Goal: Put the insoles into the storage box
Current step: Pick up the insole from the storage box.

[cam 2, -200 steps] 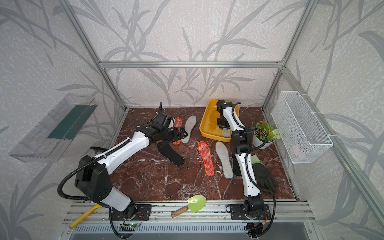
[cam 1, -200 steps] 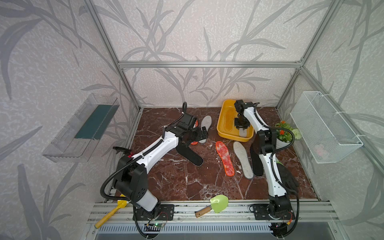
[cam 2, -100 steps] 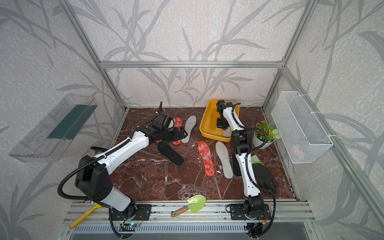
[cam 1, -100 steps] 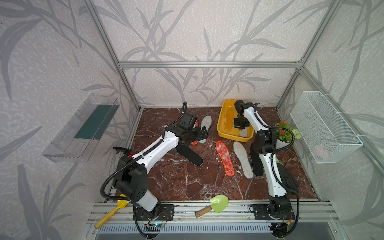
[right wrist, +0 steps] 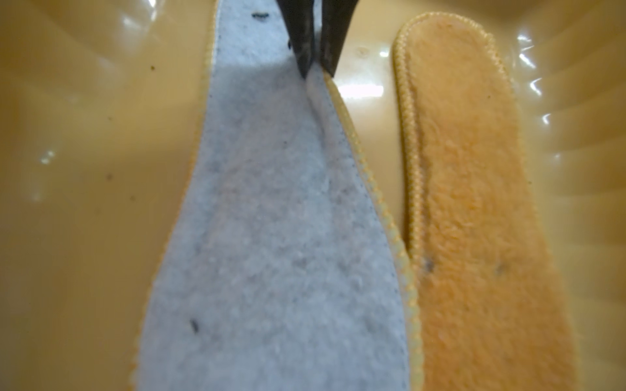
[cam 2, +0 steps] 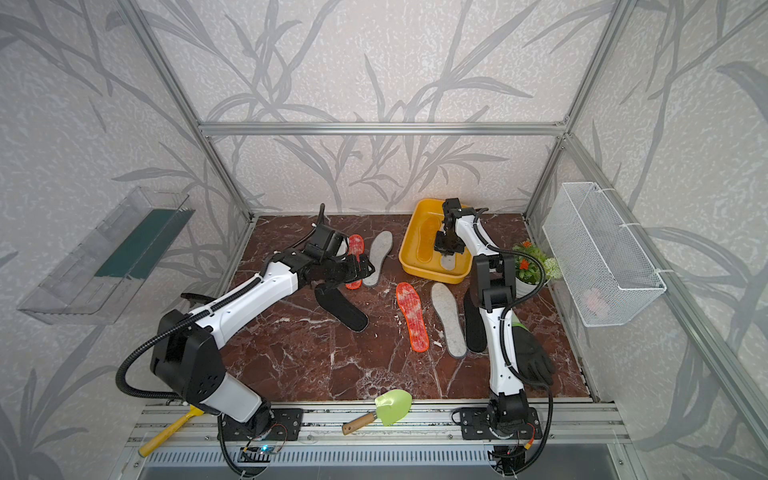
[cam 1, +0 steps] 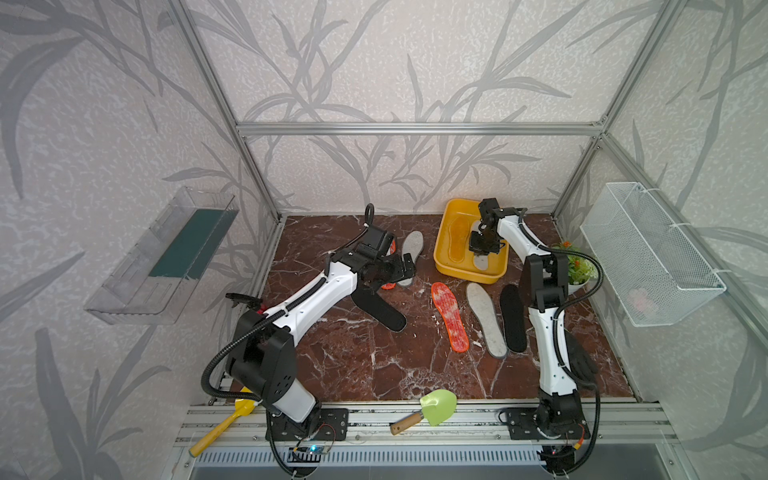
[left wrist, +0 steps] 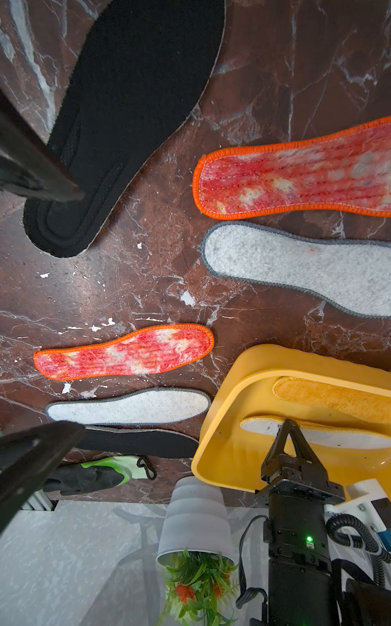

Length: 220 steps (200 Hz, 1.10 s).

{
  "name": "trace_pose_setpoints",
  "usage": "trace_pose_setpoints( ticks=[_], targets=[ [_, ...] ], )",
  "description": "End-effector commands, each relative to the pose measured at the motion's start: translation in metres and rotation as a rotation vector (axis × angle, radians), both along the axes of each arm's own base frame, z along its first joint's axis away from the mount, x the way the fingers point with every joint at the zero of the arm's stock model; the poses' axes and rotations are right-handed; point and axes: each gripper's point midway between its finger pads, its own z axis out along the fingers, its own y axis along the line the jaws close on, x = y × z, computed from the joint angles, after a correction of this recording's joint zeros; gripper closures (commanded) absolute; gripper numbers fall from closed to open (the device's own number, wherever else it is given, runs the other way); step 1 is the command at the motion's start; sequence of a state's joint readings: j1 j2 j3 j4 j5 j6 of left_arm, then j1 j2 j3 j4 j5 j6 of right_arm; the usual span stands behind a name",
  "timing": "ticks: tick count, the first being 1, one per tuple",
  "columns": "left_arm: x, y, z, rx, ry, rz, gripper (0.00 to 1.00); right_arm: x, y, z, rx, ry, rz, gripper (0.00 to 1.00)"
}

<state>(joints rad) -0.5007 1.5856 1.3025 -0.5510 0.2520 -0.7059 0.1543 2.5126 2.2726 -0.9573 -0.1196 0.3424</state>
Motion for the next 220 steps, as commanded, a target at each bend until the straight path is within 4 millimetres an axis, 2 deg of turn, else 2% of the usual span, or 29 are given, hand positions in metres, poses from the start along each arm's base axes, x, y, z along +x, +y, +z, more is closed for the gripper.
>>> trace_pose_setpoints(
  ticks=[1,71,110,154,190,220],
  targets=[
    [0.005,0.001,0.008,0.008,-0.021,-0.004,0.01,0.008,0.012,0.026,0.06,-0.074,0.042,1.0],
    [0.004,0.002,0.008,0.008,-0.022,0.0,0.01,0.008,0.016,0.06,0.206,-0.16,0.052,1.0],
    [0.005,0.001,0.007,0.005,-0.02,-0.003,0.01,0.004,0.021,0.087,0.315,-0.222,0.106,1.0],
    [0.011,-0.012,0.013,-0.059,-0.051,-0.04,0.01,-0.01,0.038,0.14,0.493,-0.331,0.214,1.0],
    [0.025,-0.035,0.031,-0.156,-0.115,-0.1,0.01,-0.032,0.051,0.185,0.655,-0.404,0.315,1.0],
    [0.038,-0.053,0.05,-0.219,-0.186,-0.175,0.01,-0.053,0.065,0.214,0.793,-0.435,0.412,1.0]
  ],
)
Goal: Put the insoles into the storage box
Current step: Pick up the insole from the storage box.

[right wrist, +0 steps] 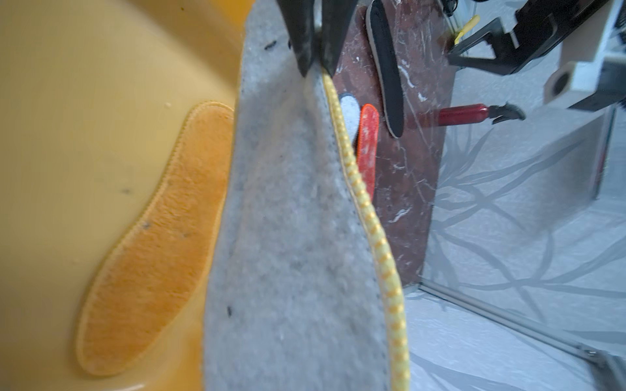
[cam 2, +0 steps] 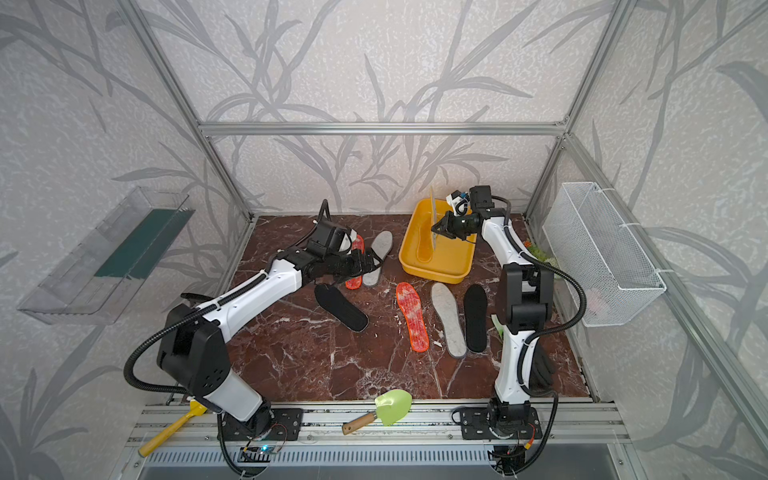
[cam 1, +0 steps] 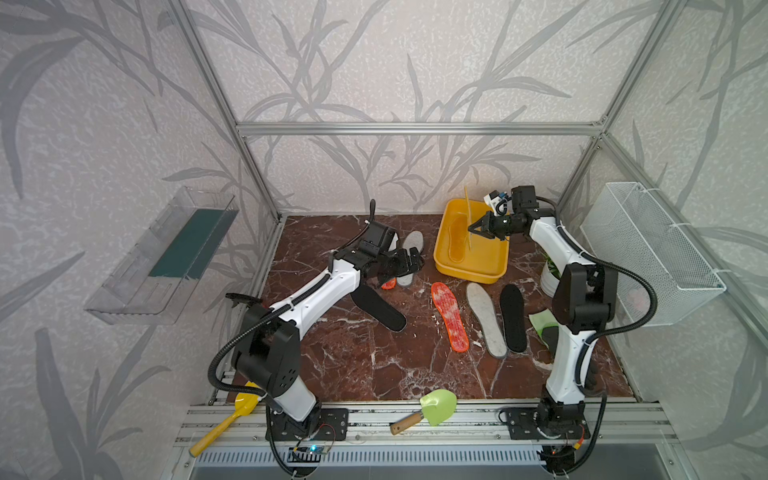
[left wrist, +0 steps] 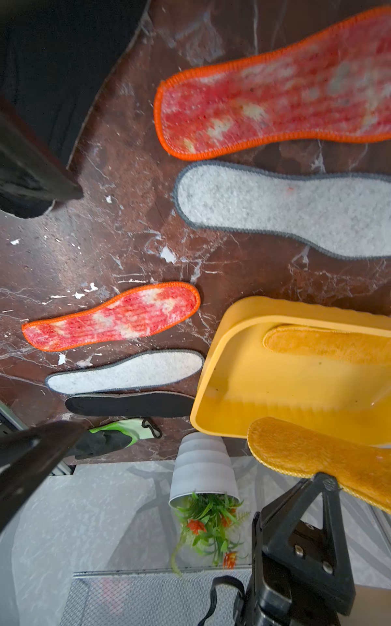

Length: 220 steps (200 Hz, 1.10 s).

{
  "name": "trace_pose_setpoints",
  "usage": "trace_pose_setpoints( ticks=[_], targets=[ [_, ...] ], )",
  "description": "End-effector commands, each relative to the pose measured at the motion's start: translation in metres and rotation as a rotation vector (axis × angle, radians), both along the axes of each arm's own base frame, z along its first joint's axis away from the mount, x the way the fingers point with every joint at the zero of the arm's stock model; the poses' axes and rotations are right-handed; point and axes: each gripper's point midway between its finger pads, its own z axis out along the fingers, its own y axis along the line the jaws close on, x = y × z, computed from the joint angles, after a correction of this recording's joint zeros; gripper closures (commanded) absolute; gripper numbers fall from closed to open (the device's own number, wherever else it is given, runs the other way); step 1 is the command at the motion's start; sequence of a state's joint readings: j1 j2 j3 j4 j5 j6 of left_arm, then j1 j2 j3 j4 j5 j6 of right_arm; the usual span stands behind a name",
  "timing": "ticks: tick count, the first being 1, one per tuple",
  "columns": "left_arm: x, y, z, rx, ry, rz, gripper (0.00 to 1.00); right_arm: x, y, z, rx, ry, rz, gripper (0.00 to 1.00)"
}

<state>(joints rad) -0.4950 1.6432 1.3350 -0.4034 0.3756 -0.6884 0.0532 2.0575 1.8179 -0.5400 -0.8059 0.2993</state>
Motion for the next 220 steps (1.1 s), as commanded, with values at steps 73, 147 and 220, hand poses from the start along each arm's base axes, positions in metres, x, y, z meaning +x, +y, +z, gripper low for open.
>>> trace_pose_setpoints(
  ticks=[73,147,220],
  targets=[
    [0.026,-0.017,0.115,-0.159,-0.454,-0.153,0.01,-0.085,0.032,0.127,0.284,-0.232,0.335,1.0],
    [0.028,-0.041,0.167,-0.359,-0.662,-0.323,0.01,-0.161,0.051,0.187,0.421,-0.336,0.593,1.0],
    [0.005,-0.054,0.211,-0.465,-0.797,-0.471,0.02,-0.198,0.063,0.225,0.599,-0.412,0.724,1.0]
  ],
)
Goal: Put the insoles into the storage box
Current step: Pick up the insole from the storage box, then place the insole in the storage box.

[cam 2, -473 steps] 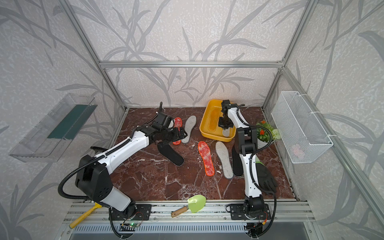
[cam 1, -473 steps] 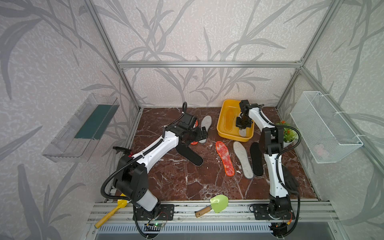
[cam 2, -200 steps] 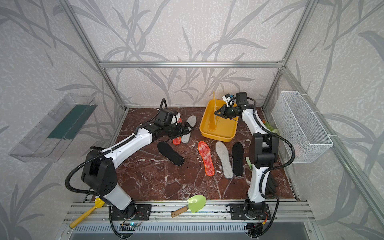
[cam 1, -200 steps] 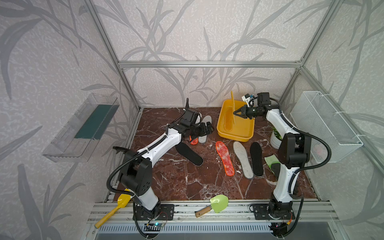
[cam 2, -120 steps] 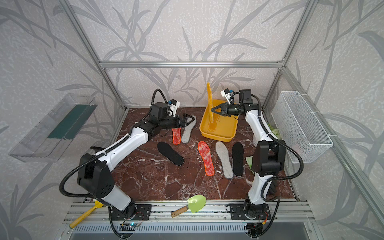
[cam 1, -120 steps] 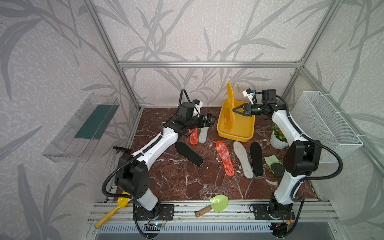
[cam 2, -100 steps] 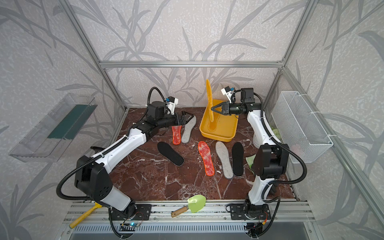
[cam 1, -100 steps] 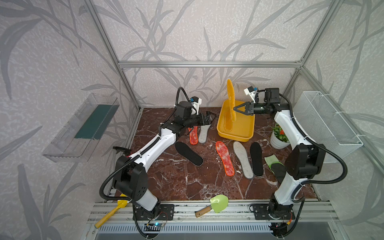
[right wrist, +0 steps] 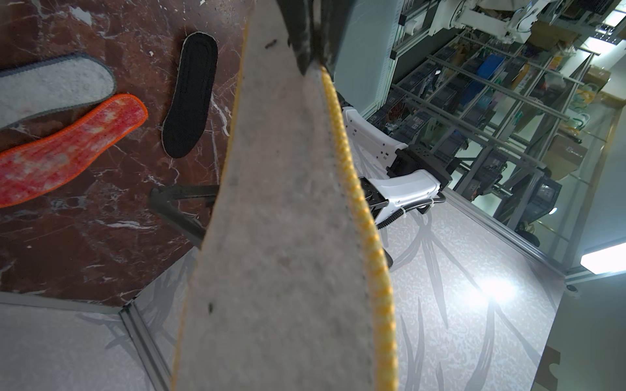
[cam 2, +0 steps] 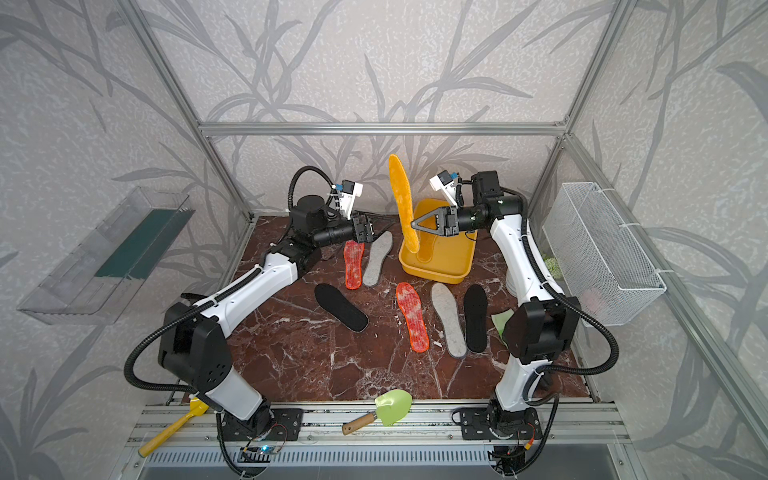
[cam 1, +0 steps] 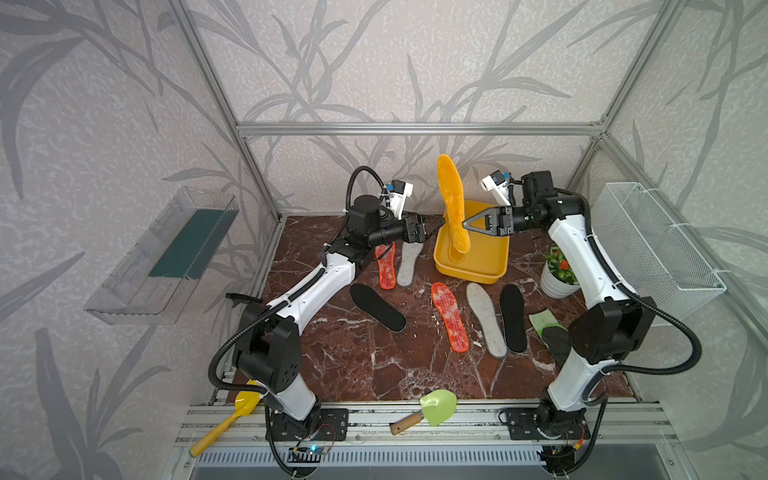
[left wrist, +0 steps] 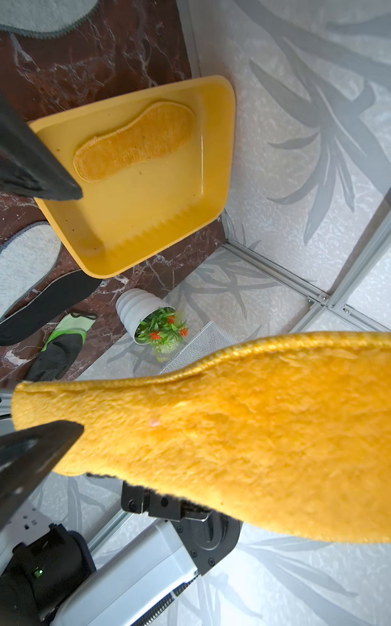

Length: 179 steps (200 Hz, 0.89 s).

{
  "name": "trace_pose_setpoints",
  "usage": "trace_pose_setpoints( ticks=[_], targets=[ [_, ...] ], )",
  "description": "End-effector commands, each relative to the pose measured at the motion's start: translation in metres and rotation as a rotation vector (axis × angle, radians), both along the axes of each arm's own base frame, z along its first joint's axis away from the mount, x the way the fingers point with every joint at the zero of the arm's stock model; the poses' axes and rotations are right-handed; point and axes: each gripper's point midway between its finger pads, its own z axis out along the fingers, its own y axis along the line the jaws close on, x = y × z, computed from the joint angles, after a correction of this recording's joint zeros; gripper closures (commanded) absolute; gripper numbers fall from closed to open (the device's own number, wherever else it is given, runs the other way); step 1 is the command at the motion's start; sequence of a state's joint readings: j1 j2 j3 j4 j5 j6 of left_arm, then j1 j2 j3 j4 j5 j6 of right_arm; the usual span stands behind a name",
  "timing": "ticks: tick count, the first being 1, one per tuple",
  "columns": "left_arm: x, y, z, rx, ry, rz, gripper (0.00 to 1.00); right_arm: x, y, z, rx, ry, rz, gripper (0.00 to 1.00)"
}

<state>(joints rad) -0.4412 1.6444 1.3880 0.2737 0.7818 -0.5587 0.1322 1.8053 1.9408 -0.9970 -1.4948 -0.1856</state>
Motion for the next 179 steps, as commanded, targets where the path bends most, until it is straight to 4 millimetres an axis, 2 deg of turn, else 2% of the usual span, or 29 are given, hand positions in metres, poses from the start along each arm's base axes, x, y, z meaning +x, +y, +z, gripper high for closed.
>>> trace_pose_setpoints(
  ticks=[1,24,45,87,127,179],
  targets=[
    [-0.017,-0.004,0.041,-0.051,-0.139,-0.085,0.02,-0.026,-0.004,0.034,0.169,-0.045,0.091,1.0],
    [-0.023,-0.005,0.049,-0.053,-0.171,-0.093,0.04,-0.021,-0.004,0.037,0.19,-0.017,0.075,1.0],
    [-0.025,-0.006,0.053,-0.071,-0.181,-0.103,0.09,-0.014,-0.002,0.034,0.191,0.017,0.055,1.0],
    [-0.033,-0.008,0.07,-0.106,-0.222,-0.122,0.08,-0.01,0.001,0.029,0.188,0.046,0.049,1.0],
    [-0.029,-0.019,0.068,-0.105,-0.21,-0.134,0.08,-0.011,0.002,0.028,0.189,0.044,0.053,1.0],
    [-0.017,-0.021,0.05,-0.071,-0.19,-0.096,0.08,-0.015,0.002,0.032,0.189,0.039,0.055,1.0]
  ],
)
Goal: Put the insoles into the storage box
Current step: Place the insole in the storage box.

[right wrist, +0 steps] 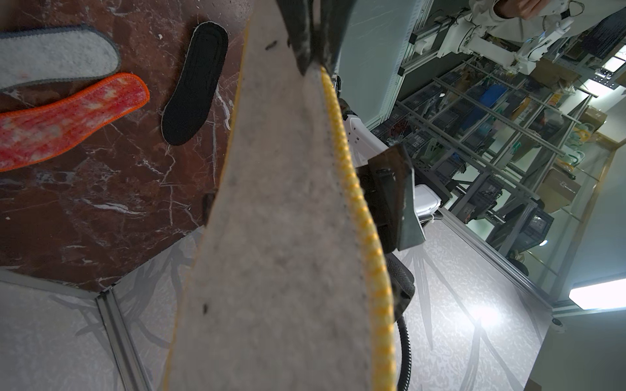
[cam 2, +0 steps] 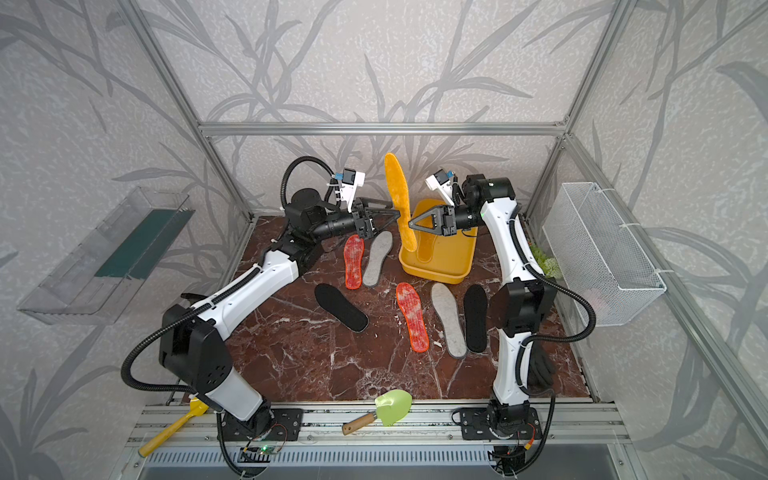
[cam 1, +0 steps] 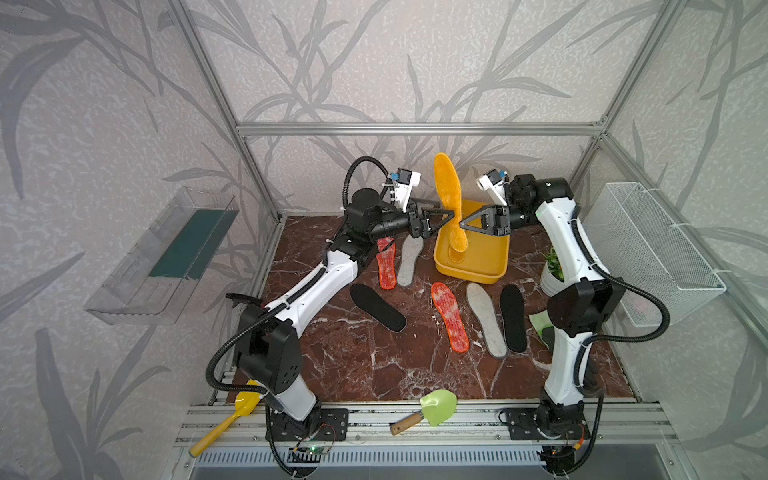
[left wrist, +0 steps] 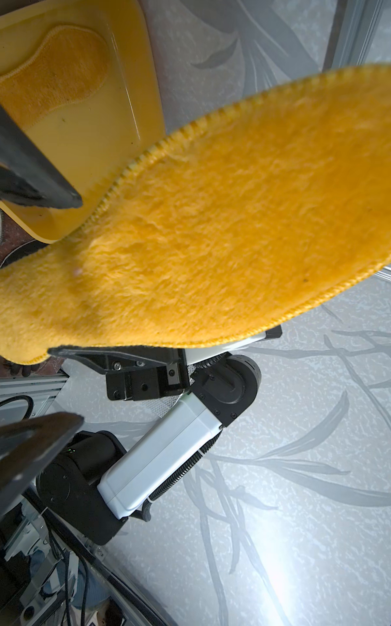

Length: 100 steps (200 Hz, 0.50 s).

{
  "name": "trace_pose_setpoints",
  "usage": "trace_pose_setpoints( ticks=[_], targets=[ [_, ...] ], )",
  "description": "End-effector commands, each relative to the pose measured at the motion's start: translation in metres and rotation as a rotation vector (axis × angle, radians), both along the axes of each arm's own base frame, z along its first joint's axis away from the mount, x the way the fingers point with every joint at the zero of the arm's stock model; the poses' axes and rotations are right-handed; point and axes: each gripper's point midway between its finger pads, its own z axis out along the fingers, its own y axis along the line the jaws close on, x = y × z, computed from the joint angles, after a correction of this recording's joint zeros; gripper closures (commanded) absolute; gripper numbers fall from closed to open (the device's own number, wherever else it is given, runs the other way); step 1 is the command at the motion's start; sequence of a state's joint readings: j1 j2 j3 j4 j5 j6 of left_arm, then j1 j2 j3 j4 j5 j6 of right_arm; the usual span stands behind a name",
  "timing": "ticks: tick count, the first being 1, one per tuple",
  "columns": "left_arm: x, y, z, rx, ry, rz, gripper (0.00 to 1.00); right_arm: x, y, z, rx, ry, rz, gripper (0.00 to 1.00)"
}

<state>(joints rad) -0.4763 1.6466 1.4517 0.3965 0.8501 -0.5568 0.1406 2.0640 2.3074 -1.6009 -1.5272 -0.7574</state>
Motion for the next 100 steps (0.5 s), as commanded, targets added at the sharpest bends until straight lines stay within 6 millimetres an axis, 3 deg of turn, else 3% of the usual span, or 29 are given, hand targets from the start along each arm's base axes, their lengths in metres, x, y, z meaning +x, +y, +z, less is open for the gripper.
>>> trace_pose_setpoints(
  ticks=[1,80,100],
  targets=[
    [0.007,-0.003,-0.003,0.007,-0.021,0.009,0.08,-0.025,-0.003,0.041,0.159,0.113,0.012,1.0],
    [0.022,-0.009,-0.025,0.033,0.001,0.026,0.09,-0.03,-0.002,0.045,0.161,0.103,0.015,1.0],
    [0.021,-0.01,-0.02,-0.004,-0.007,0.007,0.08,-0.031,-0.002,0.045,0.161,0.102,0.016,1.0]
  ],
)
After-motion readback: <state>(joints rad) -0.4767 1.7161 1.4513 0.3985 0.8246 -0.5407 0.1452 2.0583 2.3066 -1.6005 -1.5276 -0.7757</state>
